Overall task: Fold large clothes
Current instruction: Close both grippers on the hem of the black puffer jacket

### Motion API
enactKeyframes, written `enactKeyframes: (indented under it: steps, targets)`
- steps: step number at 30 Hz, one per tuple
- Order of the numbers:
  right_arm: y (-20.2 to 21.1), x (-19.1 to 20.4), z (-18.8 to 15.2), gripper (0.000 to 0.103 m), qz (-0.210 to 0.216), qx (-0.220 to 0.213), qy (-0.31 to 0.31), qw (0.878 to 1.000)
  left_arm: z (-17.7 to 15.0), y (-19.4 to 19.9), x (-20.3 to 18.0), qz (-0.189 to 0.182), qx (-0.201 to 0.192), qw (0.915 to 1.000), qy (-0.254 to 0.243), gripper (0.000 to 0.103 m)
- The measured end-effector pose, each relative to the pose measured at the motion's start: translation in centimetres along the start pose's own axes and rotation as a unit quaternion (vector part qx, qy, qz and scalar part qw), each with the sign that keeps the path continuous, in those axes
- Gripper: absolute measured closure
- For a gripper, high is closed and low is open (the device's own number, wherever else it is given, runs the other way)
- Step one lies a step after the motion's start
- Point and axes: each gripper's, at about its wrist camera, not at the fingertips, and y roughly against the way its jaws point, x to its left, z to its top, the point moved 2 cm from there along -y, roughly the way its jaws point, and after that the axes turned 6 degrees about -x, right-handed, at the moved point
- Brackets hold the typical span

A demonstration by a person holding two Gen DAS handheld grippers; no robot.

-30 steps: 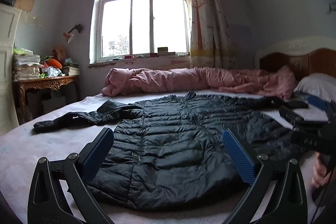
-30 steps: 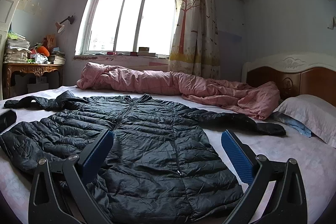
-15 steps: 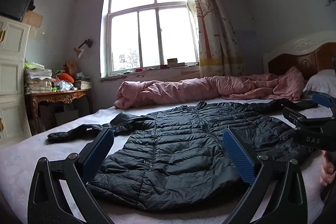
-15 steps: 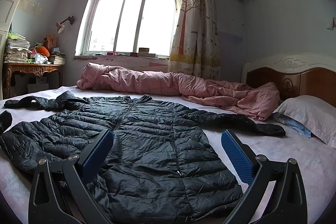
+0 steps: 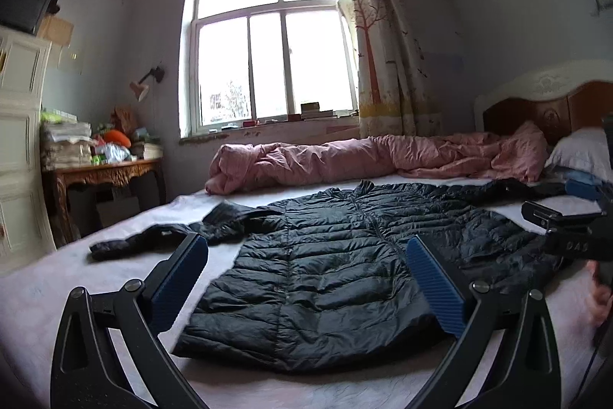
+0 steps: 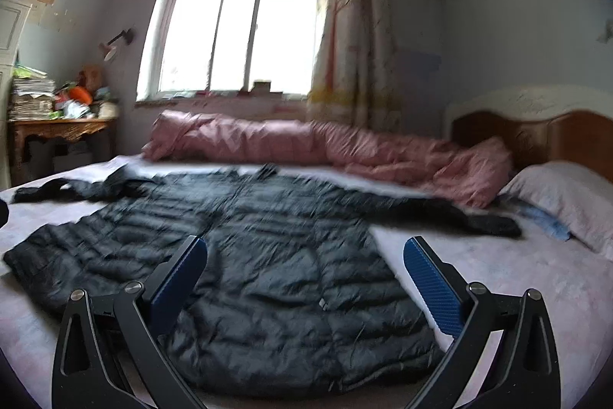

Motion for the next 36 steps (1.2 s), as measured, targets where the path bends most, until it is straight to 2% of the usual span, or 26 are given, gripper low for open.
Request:
enactKeyframes:
  steps: [2, 5, 9, 11, 13, 15, 18, 20, 23, 26, 27, 28, 29, 30, 31, 32, 33, 35, 36]
  targets:
    - [-0.1, -0.1, -0.2, 0.0, 0.002, 0.036, 0.015, 0.999, 0.0, 0.1, -0.1, -0.018, 0.012, 0.9996, -0.017, 0.0]
    - [-0.2, 0.6, -0.9, 0.0, 0.03, 0.093, 0.071, 0.993, -0.3, -0.5, 0.0, -0.037, 0.059, 0.9969, -0.036, 0.0]
    - [0.1, 2.2, -2.8, 0.0, 0.093, 0.17, 0.143, 0.971, -1.8, -1.3, -0.2, -0.054, 0.113, 0.9899, -0.067, 0.006]
    - [0.3, 3.0, -4.0, 0.001, 0.1, 0.189, 0.171, 0.962, -2.9, -1.6, -0.9, -0.059, 0.131, 0.9852, -0.093, 0.009]
    - [0.1, 3.5, -5.1, 0.003, 0.088, 0.212, 0.191, 0.954, -4.1, -2.0, -1.7, -0.078, 0.153, 0.9794, -0.107, 0.011]
    - [-0.5, 3.5, -6.2, 0.007, 0.092, 0.24, 0.187, 0.948, -5.3, -2.9, -2.5, -0.083, 0.186, 0.9714, -0.122, 0.014]
    - [-1.0, 2.6, -6.5, 0.007, 0.096, 0.26, 0.159, 0.947, -7.3, -4.7, -3.6, -0.069, 0.241, 0.9556, -0.156, 0.016]
    - [-1.7, 1.8, -6.7, 0.007, 0.082, 0.27, 0.151, 0.947, -8.0, -5.9, -3.7, -0.064, 0.272, 0.9484, -0.149, 0.015]
    - [-3.2, 0.6, -7.1, 0.007, 0.066, 0.284, 0.131, 0.948, -8.1, -7.1, -3.1, -0.042, 0.284, 0.949, -0.131, 0.016]
    - [-4.5, -0.6, -7.1, 0.007, 0.051, 0.286, 0.105, 0.951, -8.5, -7.9, -2.7, -0.031, 0.296, 0.9463, -0.127, 0.023]
    - [-4.9, -0.7, -7.1, 0.009, 0.043, 0.283, 0.108, 0.952, -8.4, -8.0, -2.5, -0.024, 0.294, 0.9471, -0.127, 0.031]
    - [-5.1, -0.9, -7.1, 0.013, 0.04, 0.281, 0.106, 0.953, -8.3, -7.9, -2.4, -0.008, 0.291, 0.9469, -0.136, 0.046]
    - [-5.1, -1.0, -7.1, 0.027, 0.042, 0.278, 0.1, 0.954, -8.3, -7.9, -2.3, 0.009, 0.289, 0.9462, -0.145, 0.061]
    - [-5.0, -1.2, -7.1, 0.044, 0.041, 0.275, 0.094, 0.956, -8.5, -8.0, -2.1, 0.024, 0.289, 0.9447, -0.153, 0.096]
    - [-5.1, -1.4, -7.0, 0.054, 0.034, 0.276, 0.091, 0.956, -8.6, -8.0, -1.7, 0.035, 0.288, 0.9445, -0.155, 0.098]
    - [-5.1, -1.8, -7.1, 0.082, 0.024, 0.278, 0.087, 0.956, -8.4, -7.6, -1.5, 0.03, 0.28, 0.9478, -0.15, 0.098]
    - [-5.0, -2.1, -7.1, 0.093, 0.01, 0.279, 0.088, 0.956, -8.0, -7.2, -1.5, 0.025, 0.269, 0.9513, -0.149, 0.098]
    - [-4.2, -2.5, -6.8, 0.096, 0.012, 0.27, 0.092, 0.958, -7.4, -5.7, -1.7, 0.031, 0.239, 0.9558, -0.169, 0.099]
    - [-3.6, -2.7, -6.6, 0.097, 0.018, 0.267, 0.092, 0.959, -7.2, -5.0, -1.7, 0.032, 0.234, 0.9552, -0.178, 0.099]
